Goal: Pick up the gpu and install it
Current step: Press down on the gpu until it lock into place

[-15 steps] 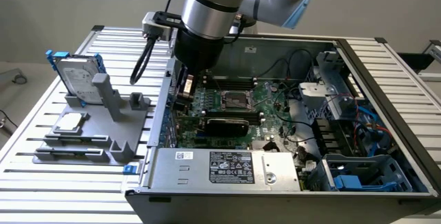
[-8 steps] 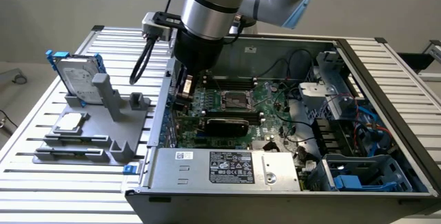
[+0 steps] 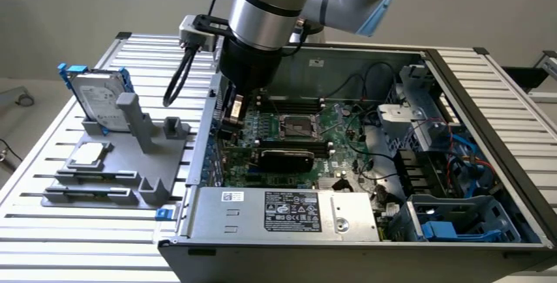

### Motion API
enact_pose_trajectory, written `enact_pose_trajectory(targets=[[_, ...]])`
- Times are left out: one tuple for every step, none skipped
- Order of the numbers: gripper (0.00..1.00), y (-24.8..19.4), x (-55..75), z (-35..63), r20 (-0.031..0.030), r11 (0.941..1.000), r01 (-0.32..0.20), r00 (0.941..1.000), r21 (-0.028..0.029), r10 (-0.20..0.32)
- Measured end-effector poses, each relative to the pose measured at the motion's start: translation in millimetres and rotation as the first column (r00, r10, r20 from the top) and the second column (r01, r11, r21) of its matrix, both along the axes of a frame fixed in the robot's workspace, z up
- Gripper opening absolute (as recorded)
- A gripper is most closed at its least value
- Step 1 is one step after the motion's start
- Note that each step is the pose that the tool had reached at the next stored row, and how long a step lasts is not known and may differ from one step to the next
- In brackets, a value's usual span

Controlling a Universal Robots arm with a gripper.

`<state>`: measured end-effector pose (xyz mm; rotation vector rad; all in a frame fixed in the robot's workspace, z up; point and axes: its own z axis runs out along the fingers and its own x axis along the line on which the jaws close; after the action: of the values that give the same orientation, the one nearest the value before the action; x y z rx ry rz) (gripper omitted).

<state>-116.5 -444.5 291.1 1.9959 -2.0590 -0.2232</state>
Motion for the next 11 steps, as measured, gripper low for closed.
enact_pose_trajectory(targets=[[0.11, 0.0, 0.0, 0.0, 0.0, 1.0, 0.0, 1.0, -0.0003, 0.0], [0.11, 0.0, 0.0, 0.0, 0.0003, 1.0, 0.0, 1.0, -0.0008, 0.0], [0.11, 0.0, 0.0, 0.0, 0.0012, 1.0, 0.0, 1.0, -0.0013, 0.0], [0.11, 0.0, 0.0, 0.0, 0.0016, 1.0, 0.0, 1.0, -0.0018, 0.0], [0.11, 0.0, 0.2, 0.2, 0.0016, 1.0, 0.0, 1.0, -0.002, 0.0], [0.11, 0.1, 0.7, 0.7, 0.0017, 1.0, 0.001, 1.0, -0.0018, -0.001], [0.11, 0.0, 1.3, 1.7, 0.0017, 1.0, 0.001, 1.0, -0.0026, -0.001], [0.11, 0.0, 2.0, 2.7, 0.0017, 1.0, 0.0, 1.0, -0.003, 0.0], [0.11, 0.0, 2.7, 3.7, 0.0017, 1.0, 0.0, 1.0, -0.0031, 0.0], [0.11, 0.0, 3.4, 4.8, 0.0016, 1.0, 0.0, 1.0, -0.0035, 0.0], [0.11, 0.0, 4.4, 5.6, 0.0017, 1.0, 0.0, 1.0, -0.0036, 0.0]])
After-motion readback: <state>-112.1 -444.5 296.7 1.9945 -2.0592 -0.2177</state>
